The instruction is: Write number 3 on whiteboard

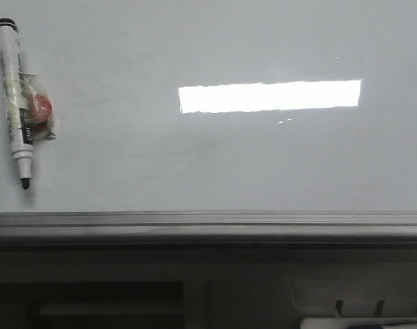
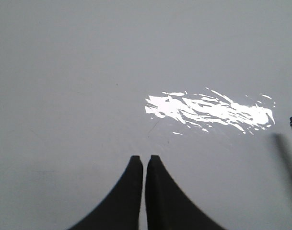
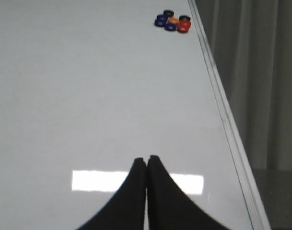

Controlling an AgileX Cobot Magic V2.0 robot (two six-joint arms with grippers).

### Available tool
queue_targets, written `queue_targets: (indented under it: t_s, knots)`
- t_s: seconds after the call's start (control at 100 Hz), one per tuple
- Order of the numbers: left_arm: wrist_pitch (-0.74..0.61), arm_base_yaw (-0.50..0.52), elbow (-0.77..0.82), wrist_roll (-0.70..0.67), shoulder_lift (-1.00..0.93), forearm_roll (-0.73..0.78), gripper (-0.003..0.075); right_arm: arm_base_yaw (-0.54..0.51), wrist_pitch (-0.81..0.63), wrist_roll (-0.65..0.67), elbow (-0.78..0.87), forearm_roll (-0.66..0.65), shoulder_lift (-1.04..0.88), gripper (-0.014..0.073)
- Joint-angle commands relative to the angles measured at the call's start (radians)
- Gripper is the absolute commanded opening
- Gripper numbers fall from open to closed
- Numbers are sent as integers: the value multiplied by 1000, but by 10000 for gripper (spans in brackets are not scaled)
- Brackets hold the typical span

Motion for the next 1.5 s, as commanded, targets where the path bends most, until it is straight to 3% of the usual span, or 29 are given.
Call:
queue_targets:
  t_s: [0.0, 0.15, 0.43, 0.69, 0.76, 0.86, 0.93, 1.05, 1.19, 1.49]
  knots:
    - [-85, 2, 10, -1, -24, -22, -21, -5, 70, 7, 8, -4, -16, -48]
    - [-65, 2, -36, -1, -24, -22, -21, -5, 532, 69, -139, 59, 4, -48]
    - [237, 2, -271, -1, 93, 4, -21, -2, 945, 69, -383, 75, 175, -47]
    - [221, 0, -303, -1, 152, -19, 10, 26, 956, 69, -401, 78, 201, -47]
    - [192, 0, -301, 13, 152, -33, 132, 26, 956, 69, -401, 78, 201, -48]
    - [127, 0, -294, 15, 152, -35, 416, 26, 956, 69, -401, 78, 201, -48]
    - [55, 0, -285, 15, 152, -53, 523, 33, 956, 69, -401, 78, 201, -48]
    - [-58, 0, -260, 15, 152, -44, 501, 49, 972, 69, -401, 86, 201, -48]
    - [-88, -44, -259, 15, 152, 44, 480, 49, 983, 69, -401, 86, 201, -48]
    - [-94, -384, -247, 15, 261, 59, 480, 49, 983, 69, -401, 86, 201, -47]
